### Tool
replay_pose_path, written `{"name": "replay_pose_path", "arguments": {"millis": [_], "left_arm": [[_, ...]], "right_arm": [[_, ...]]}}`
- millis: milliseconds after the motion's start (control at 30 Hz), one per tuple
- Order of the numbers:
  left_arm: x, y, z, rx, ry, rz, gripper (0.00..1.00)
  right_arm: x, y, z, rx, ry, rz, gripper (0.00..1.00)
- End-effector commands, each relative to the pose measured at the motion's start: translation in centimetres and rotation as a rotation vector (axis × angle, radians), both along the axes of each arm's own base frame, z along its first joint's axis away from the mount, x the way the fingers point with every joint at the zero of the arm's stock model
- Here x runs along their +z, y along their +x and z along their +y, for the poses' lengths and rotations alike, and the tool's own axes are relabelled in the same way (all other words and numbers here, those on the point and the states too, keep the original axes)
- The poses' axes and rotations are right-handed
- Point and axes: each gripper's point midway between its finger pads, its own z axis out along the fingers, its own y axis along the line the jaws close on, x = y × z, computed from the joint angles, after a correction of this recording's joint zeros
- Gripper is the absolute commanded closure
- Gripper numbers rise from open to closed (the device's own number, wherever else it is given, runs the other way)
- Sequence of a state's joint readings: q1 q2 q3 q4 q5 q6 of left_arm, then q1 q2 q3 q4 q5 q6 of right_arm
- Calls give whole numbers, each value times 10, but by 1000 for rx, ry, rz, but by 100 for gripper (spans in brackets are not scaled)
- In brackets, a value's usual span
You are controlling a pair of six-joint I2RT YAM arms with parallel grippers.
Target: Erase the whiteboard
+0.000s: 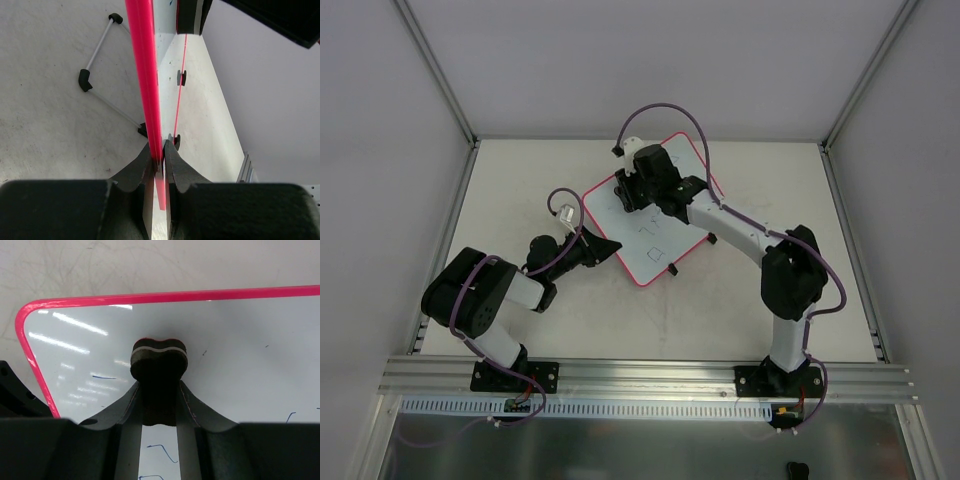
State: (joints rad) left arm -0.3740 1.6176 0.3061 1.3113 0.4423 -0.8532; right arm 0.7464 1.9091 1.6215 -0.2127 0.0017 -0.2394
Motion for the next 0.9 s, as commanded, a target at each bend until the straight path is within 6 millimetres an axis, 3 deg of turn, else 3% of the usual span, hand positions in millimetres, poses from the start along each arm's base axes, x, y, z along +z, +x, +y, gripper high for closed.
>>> {"name": "replay_pose_path", "arguments": {"millis": [0,400,633,867], "left_arm": [[59,2,-8,-13,-63,-303,100],[64,0,-10,-27,-63,-323,100],[66,0,-11,-33,-68,-325,100],[66,-1,-11,-34,-69,-322,100]], "right_arm": [[-31,-50,20,107,-69,89,100],[-35,-96,51,270,-64,118,100],[-37,-95,40,248,-93,126,100],[-38,-58,0,102,-59,171,100]]}}
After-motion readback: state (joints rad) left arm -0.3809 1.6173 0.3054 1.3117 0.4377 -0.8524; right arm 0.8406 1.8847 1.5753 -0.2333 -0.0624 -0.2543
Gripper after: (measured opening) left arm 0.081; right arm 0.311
